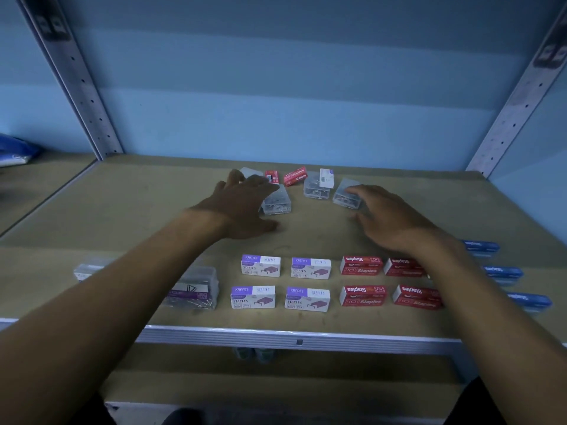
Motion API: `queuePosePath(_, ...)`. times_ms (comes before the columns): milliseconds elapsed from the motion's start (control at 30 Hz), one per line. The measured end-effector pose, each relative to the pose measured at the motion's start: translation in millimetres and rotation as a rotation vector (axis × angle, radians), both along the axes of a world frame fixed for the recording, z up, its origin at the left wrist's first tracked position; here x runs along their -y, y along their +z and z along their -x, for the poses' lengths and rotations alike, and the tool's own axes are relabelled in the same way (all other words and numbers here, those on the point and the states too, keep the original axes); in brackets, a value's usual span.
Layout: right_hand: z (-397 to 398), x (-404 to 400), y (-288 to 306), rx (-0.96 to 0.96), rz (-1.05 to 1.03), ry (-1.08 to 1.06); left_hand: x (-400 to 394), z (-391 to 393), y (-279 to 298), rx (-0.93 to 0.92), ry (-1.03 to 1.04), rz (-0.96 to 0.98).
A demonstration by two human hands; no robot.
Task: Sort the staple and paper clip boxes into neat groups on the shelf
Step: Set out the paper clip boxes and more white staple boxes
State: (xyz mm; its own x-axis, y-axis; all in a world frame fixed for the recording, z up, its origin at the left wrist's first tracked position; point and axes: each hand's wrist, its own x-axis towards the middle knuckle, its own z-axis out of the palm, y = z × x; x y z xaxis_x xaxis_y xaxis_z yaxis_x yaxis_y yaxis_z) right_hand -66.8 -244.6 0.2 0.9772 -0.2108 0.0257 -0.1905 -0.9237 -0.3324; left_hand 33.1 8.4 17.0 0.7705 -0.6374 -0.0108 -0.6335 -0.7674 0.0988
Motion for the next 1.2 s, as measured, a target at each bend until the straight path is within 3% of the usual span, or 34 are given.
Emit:
queuePosePath(267, 0.9, 0.6, 7.6, -0.045, 0.046, 0.037, 6.3, -3.7, 7.9, -0.027, -0.015, -0.129)
queuePosePath(533, 11.2, -12.8, 17.0, 0.017, 0.070, 0.094, 0.0, 19.0, 5.0, 0.017, -0.059, 0.029)
queuePosePath(700, 19.3, -12.3, 20.5, 0.147, -0.052, 0.127, -6.8, 32.1, -0.2, 0.065, -0.056, 0.132)
queuePosePath(900, 14.5, -6.7, 12.3, 0.061, -0.093, 0.143, 4.9, 30.9, 7.7, -0.017, -0.110, 0.157)
queuePosePath(1200, 11.6, -2.6, 8.7, 0.120, -0.178, 0.094, 7.1, 10.9, -4.2, 0.027, -0.131, 0.110)
